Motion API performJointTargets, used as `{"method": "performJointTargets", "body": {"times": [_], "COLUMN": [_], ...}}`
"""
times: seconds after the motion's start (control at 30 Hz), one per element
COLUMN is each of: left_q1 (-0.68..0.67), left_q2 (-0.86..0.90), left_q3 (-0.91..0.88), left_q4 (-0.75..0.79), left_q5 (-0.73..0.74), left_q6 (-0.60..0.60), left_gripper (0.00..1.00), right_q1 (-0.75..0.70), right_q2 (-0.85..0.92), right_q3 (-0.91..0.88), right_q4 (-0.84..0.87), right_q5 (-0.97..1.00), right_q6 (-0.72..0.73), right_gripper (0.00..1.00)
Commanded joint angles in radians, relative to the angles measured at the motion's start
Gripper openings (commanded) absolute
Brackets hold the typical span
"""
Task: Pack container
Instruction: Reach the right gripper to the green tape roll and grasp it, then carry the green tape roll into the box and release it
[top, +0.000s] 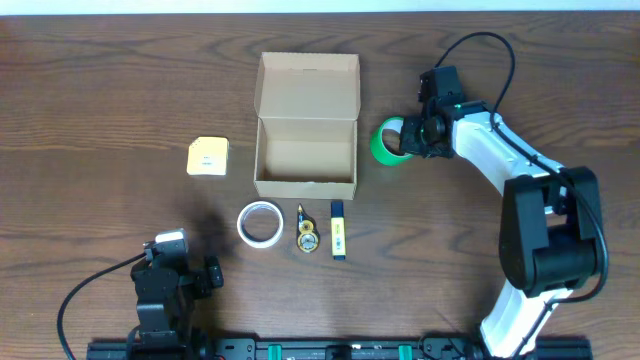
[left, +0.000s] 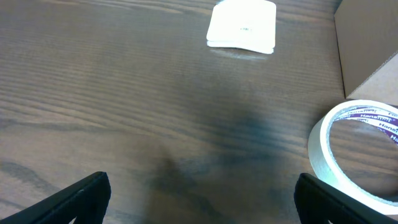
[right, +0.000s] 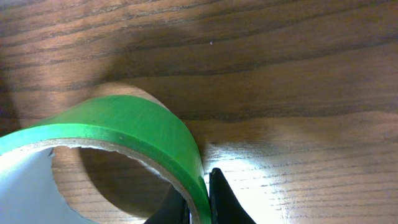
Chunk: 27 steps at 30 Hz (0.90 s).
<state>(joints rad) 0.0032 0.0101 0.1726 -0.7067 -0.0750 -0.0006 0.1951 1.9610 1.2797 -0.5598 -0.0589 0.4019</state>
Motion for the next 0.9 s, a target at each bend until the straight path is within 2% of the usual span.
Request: {"method": "performJointTargets", "body": {"times": [0.0,0.27,0.4,0.53,0.7,0.87], "left_q1": [-0.004,-0.004,-0.004,-0.004,-0.004,-0.004], "left_q2": [-0.006,-0.006,-0.006,-0.006,-0.006,-0.006], "left_q3": [-0.011,-0.011,-0.011,-0.011,-0.011,-0.011], "left_q4": [-0.025,-0.025,-0.025,-0.025,-0.025,-0.025], "left_q5": [-0.002,-0.002,-0.002,-0.002,-0.002,-0.002], "left_q6": [-0.007,-0.007,-0.007,-0.007,-0.007,-0.007], "left_gripper": [0.95,0.95,0.95,0.96,0.95,0.95], "right_q1": [0.008,0.023,0.077,0.142,0.240,0.322], "right_q2": [0.014,-0.163,-0.330,-0.397,-0.351,-0.202], "right_q3": [0.018,0.052,0.053,0.072,0.143,0.247], "right_q4": [-0.001,-0.042,-0.049,-0.047,-0.057,-0.098], "right_q5": [0.002,0.003,0.006,0.006,0.005,0.002], "right_q6": [0.001,-0.085,-0.184,-0.264,-0.298,-0.387], "right_gripper": [0.01,0.01,0.01,0.01,0.01,0.01]}}
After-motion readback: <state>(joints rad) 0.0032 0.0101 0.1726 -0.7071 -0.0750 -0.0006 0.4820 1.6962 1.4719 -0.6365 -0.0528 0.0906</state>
